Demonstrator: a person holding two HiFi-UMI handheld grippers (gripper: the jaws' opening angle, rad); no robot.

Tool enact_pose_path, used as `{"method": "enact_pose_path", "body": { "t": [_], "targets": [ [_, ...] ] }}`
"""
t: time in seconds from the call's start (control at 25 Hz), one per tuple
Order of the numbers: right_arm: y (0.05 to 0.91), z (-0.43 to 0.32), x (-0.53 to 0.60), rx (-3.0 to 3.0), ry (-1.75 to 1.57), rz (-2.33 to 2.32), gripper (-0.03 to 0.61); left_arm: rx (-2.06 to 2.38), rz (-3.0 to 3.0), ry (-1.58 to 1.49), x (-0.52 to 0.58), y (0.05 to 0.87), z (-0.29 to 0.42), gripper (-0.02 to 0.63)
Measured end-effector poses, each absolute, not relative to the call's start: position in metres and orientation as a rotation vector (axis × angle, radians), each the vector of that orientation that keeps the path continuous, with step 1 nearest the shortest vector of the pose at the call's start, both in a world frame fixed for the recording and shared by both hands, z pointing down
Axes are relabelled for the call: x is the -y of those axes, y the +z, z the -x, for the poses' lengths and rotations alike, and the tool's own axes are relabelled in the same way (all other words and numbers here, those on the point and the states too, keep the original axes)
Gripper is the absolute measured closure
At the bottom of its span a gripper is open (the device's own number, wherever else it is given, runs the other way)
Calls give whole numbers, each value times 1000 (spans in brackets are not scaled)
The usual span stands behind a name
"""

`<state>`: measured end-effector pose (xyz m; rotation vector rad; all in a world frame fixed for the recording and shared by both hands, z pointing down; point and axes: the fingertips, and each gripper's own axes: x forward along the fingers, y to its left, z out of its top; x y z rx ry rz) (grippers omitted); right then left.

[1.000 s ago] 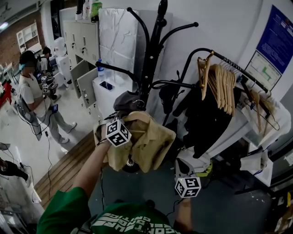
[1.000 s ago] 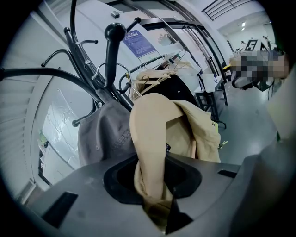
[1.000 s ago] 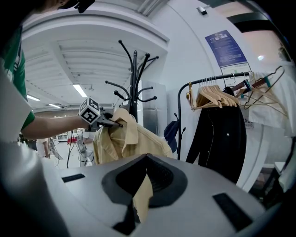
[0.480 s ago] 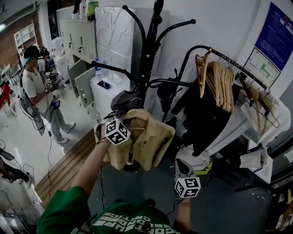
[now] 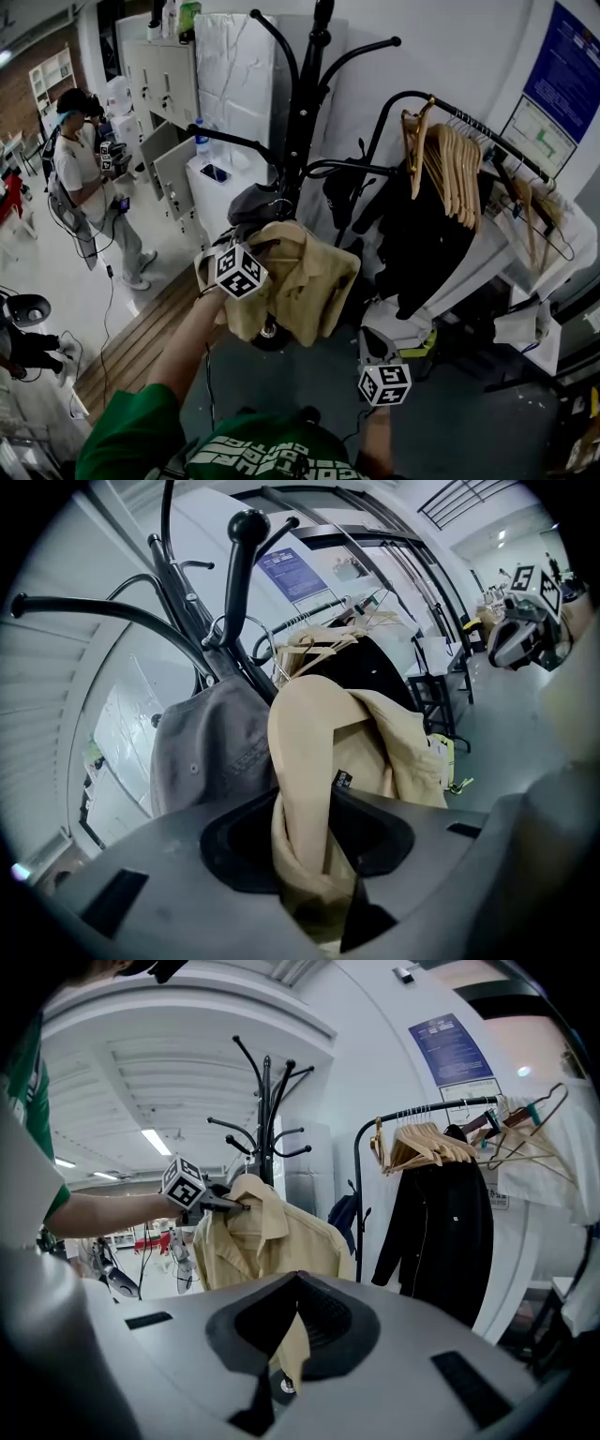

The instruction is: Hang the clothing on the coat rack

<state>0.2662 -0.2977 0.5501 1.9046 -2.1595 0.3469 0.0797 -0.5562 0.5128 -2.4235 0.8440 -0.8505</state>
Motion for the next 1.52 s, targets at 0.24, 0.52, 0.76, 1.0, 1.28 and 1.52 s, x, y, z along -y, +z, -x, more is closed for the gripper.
{"method": "enact_pose_path", "body": {
  "t": [0.24, 0.52, 0.76, 1.0, 1.28, 1.52],
  "targets": [
    [554, -263, 300, 2168, 357, -1886, 571, -885, 2427, -808, 549, 503, -73, 457],
    [556, -256, 305, 2190, 352, -1848, 571, -923, 2434, -750, 534, 491, -63, 457],
    [558, -246, 311, 2226, 344, -1793, 571, -984, 2468, -682, 515, 486, -47, 457],
    [560, -231, 316, 2267, 336, -1724, 571, -1075, 2529, -626, 497, 493, -25, 488],
    [562, -210, 315, 2323, 324, -1628, 571, -1147, 2558, -626, 468, 506, -7, 529],
    [566, -196, 310, 2356, 319, -1556, 571, -1214, 2597, -634, 440, 525, 8, 569]
  ]
}}
